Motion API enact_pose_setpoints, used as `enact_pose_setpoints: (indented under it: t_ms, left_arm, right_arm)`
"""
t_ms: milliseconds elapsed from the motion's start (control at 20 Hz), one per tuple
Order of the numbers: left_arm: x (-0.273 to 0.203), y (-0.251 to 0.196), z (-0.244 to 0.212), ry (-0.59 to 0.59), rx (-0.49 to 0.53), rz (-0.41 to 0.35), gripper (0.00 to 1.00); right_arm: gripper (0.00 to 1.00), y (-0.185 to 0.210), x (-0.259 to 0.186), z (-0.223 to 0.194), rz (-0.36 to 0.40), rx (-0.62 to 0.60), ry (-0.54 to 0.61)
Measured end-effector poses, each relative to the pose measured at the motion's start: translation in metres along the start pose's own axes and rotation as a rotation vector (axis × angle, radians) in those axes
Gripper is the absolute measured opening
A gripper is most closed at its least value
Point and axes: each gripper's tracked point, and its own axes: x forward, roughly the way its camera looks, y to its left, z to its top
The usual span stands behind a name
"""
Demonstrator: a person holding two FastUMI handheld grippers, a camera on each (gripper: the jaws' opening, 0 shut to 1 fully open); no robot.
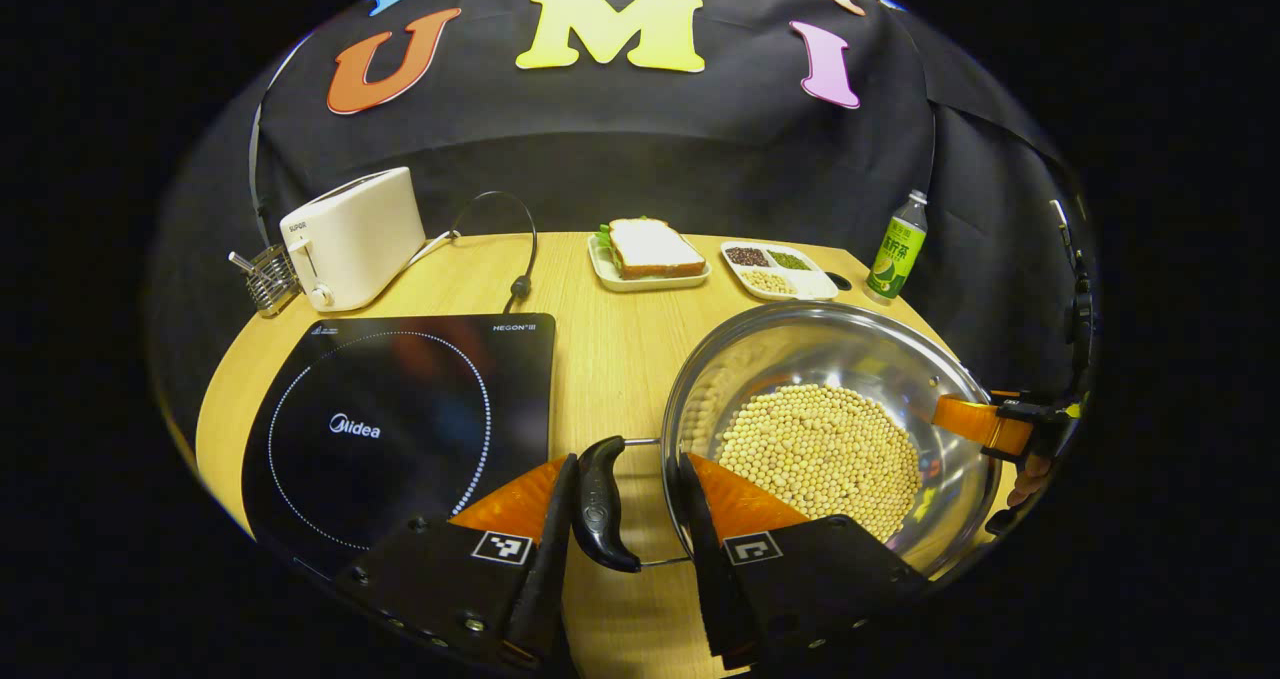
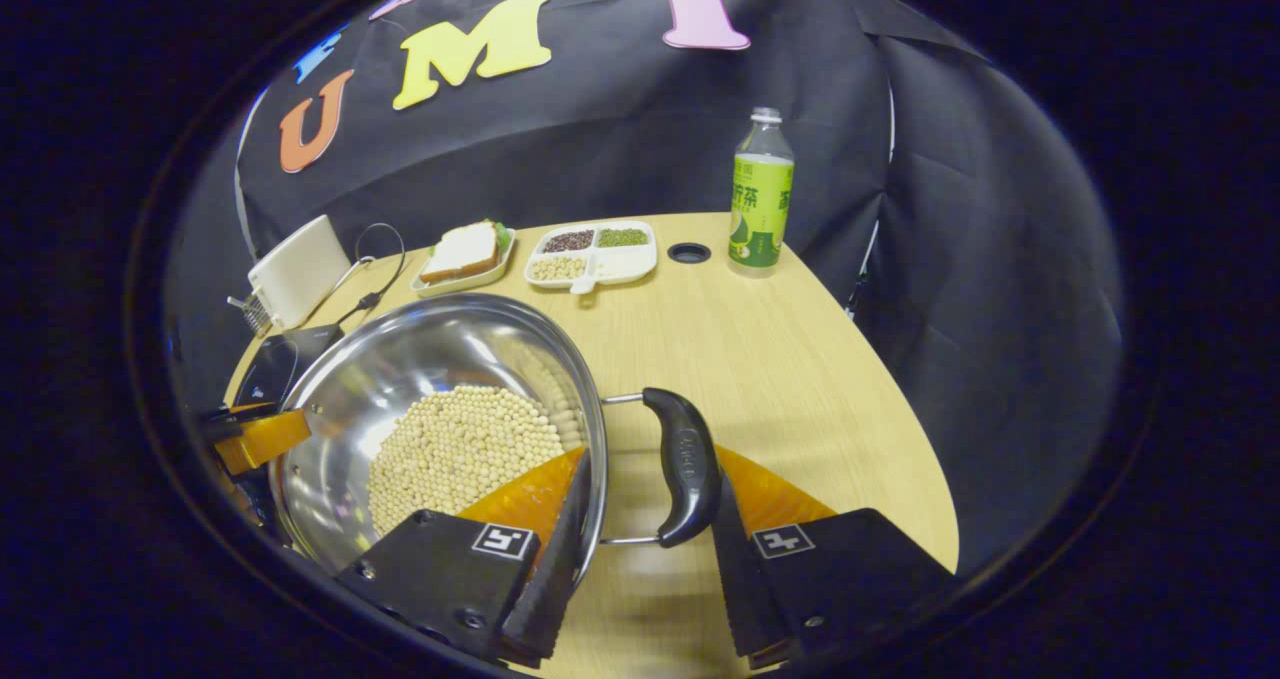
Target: First push the handle of the pot to place it horizontally, then grasp the pot with both hands and set it on the induction cooktop.
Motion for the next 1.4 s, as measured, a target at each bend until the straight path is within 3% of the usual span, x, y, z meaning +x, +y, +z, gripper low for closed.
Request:
enact_pose_setpoints:
  t_ms: [350, 600, 950, 1400]
  left_arm:
    - [-0.046, -0.006, 0.012, -0.067, 0.008, -0.025, 0.54]
    - [-0.094, 0.014, 0.03, -0.14, 0.007, -0.004, 0.55]
    - [-0.138, 0.078, 0.049, -0.224, -0.031, 0.034, 0.54]
    - [-0.165, 0.202, 0.065, -0.269, -0.086, 0.168, 0.54]
  right_arm:
    - [0.65, -0.001, -0.06, 0.002, -0.022, 0.019, -0.058]
    - [0.65, 0.028, -0.105, 0.017, -0.006, -0.004, -0.106]
    - [0.65, 0.106, -0.14, 0.042, 0.035, -0.05, -0.167]
    - [0.65, 0.245, -0.116, 0.062, 0.151, -0.117, -0.16]
